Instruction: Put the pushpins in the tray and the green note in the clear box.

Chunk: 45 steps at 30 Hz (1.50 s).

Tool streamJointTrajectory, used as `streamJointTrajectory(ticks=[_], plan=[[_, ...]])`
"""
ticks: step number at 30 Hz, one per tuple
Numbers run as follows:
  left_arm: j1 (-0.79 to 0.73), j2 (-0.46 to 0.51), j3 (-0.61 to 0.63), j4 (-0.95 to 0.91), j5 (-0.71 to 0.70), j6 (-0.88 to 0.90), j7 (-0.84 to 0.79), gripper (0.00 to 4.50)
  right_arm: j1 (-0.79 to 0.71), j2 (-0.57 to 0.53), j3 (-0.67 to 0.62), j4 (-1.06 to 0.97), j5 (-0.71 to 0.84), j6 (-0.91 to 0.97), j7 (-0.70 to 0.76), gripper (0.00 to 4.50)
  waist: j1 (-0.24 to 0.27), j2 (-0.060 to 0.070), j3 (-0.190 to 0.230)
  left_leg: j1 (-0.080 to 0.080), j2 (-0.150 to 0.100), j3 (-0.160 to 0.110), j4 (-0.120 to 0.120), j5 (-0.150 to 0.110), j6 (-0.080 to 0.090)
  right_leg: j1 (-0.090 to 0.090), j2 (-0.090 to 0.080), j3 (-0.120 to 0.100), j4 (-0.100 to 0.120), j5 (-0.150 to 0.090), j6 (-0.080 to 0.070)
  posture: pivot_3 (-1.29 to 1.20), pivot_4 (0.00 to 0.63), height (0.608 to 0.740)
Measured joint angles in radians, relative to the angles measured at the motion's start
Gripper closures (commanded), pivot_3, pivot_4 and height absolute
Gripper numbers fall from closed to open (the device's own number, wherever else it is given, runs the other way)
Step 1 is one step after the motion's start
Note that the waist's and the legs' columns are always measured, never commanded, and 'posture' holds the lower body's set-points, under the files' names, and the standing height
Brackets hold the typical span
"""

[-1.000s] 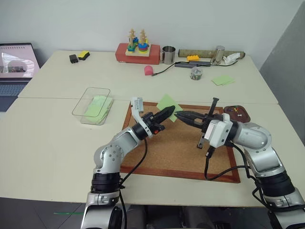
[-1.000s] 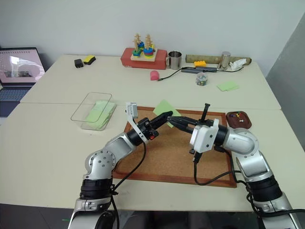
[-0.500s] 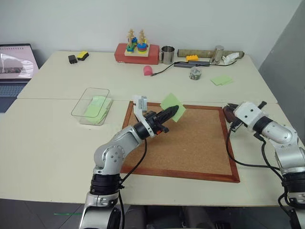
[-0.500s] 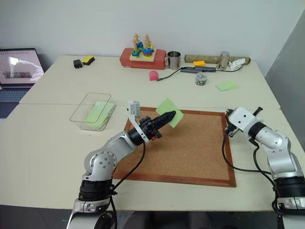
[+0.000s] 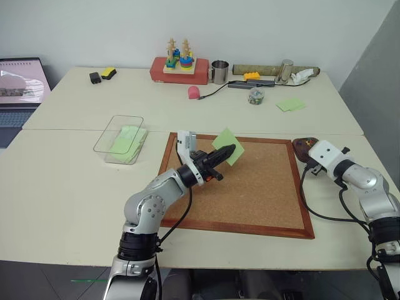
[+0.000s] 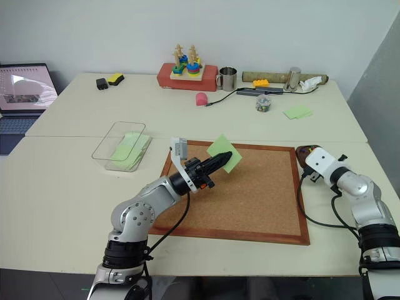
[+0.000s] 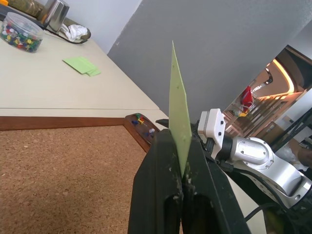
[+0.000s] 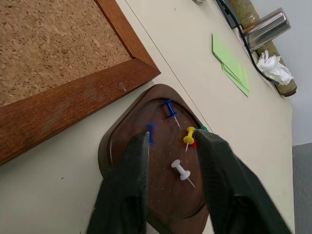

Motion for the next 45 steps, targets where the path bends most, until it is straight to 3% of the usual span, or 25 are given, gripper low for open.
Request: streamJointTrajectory(ticks=[4,9,16,20,24,31,38,45], plan=[[0.000,0.019,0.002,-0.010,0.000,0.000,0.000,4.50,0.001,-0.001,-0.003,-0.018,0.011,0.008,0.010,1.39,-0.001,0.000,0.000,0.000,0.000,0.000,0.000,0.000,0.000,0.000,0.000,0.000,0.000,0.000,0.000,0.00,0.150,0.740],[0.006,0.115,0.029,-0.115,-0.001,0.004,0.003,4.50,0.022,-0.016,-0.043,-0.195,0.111,0.075,0.088,1.39,-0.003,0.000,0.000,0.000,0.001,-0.001,0.000,0.000,0.000,0.000,0.001,0.000,0.000,0.000,0.000,0.00,0.150,0.740],[0.011,0.338,0.250,-0.179,-0.020,0.019,0.043,4.50,0.014,-0.034,-0.058,-0.552,0.402,0.329,0.340,1.39,-0.001,0.000,0.000,0.000,0.002,-0.003,0.000,0.000,0.000,0.001,0.001,-0.003,0.001,0.000,0.000,0.00,0.150,0.740],[0.012,0.478,0.305,-0.065,0.082,-0.024,0.046,4.50,-0.099,-0.012,-0.005,-0.688,0.560,0.512,0.434,1.39,-0.004,0.001,0.000,0.001,0.002,-0.004,0.000,0.000,0.000,0.000,0.002,-0.003,0.001,0.000,0.000,0.00,0.150,0.740],[-0.010,0.560,0.333,0.113,0.205,-0.094,0.074,4.50,-0.178,0.013,0.046,-0.761,0.644,0.638,0.468,1.39,0.003,0.000,0.001,-0.001,0.002,-0.005,0.000,0.000,0.000,-0.001,0.001,-0.005,0.000,0.000,-0.001,0.00,0.150,0.740],[-0.107,0.580,0.324,0.375,0.306,-0.187,0.038,4.50,-0.203,0.045,0.093,-0.787,0.677,0.709,0.483,1.39,0.012,-0.001,0.001,-0.004,0.000,-0.005,0.000,0.000,0.000,-0.002,-0.001,-0.006,-0.001,0.000,0.000,0.00,0.150,0.740],[-0.145,0.588,0.283,0.474,0.368,-0.224,-0.020,3.03,-0.195,0.039,0.100,-0.810,0.676,0.728,0.492,1.33,0.003,-0.001,0.001,-0.005,0.001,-0.006,-0.001,0.000,0.000,-0.004,0.000,-0.006,0.001,0.000,0.000,0.00,0.150,0.740],[-0.167,0.612,0.283,0.478,0.392,-0.237,-0.039,1.86,-0.171,0.032,0.100,-0.825,0.676,0.750,0.489,1.33,0.001,-0.001,0.001,-0.005,0.001,-0.005,0.000,0.000,0.000,-0.005,0.000,-0.006,0.002,0.000,0.000,0.00,0.150,0.740]])
